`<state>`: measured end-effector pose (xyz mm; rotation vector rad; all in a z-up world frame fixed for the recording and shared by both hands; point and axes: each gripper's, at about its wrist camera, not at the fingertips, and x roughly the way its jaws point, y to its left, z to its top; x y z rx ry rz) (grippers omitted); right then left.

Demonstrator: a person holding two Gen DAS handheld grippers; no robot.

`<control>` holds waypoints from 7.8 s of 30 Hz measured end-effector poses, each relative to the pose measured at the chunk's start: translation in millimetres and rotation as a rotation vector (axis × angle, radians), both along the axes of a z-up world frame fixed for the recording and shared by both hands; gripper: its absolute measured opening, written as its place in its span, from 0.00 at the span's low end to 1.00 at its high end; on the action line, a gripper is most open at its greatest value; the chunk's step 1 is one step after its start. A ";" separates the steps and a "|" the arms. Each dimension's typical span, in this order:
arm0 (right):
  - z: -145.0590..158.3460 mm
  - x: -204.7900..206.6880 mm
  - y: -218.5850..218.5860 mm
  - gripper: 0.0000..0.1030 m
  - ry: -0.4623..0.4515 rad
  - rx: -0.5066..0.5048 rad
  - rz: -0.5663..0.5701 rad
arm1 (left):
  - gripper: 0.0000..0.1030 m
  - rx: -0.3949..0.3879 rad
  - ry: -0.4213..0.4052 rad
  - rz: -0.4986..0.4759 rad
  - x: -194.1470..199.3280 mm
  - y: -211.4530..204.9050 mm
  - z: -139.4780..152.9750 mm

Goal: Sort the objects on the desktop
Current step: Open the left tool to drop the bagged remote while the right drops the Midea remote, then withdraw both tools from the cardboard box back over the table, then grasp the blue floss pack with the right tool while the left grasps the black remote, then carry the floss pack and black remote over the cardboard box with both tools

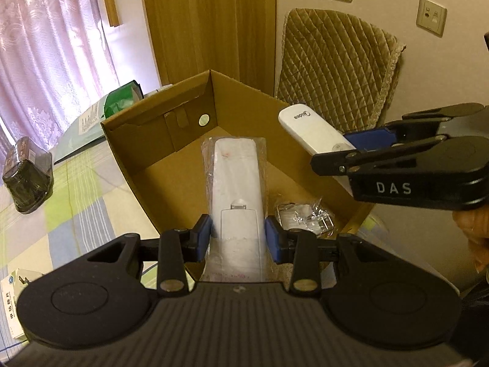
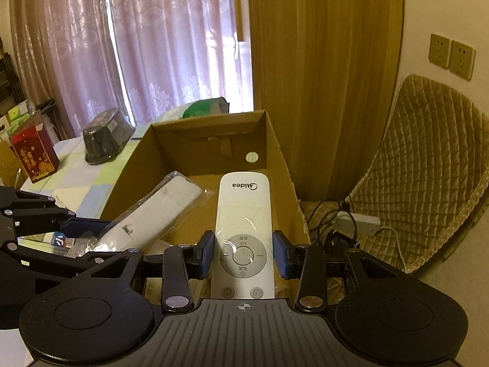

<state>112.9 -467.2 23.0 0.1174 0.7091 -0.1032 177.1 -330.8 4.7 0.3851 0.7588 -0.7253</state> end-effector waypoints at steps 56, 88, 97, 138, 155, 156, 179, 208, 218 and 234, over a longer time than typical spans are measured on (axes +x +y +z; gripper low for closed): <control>-17.0 5.1 31.0 0.77 0.007 -0.008 0.038 | 0.37 -0.085 0.023 0.124 -21.6 78.5 8.0; -2.7 -77.6 128.6 0.77 -0.017 0.088 0.121 | 0.89 -0.033 0.075 0.406 -88.2 225.7 -8.5; -12.7 -86.2 168.3 0.97 0.021 0.112 0.201 | 0.92 -0.023 0.084 0.504 -101.5 271.0 -17.7; -39.2 57.2 228.3 0.97 0.058 0.113 0.282 | 0.84 -0.056 0.020 0.508 -29.2 246.3 -73.4; -54.3 129.5 224.4 0.97 0.081 0.077 0.326 | 0.38 -0.024 0.055 0.488 31.5 213.9 -122.5; -57.6 130.6 228.8 0.97 0.085 0.074 0.340 | 0.37 -0.025 0.058 0.492 29.2 217.8 -122.1; -123.1 114.1 265.6 0.57 0.263 0.002 0.419 | 0.50 0.032 0.050 0.524 -28.9 286.9 -107.7; -114.8 35.8 241.5 0.54 0.233 -0.004 0.383 | 0.33 0.051 0.112 0.454 -27.1 278.7 -105.4; -63.9 -21.2 222.5 0.54 0.175 0.035 0.302 | 0.33 0.021 0.110 0.441 -88.4 274.8 -66.2; -11.3 -76.1 158.4 0.54 0.079 0.033 0.165 | 0.33 -0.012 -0.003 0.350 -114.2 224.3 -1.8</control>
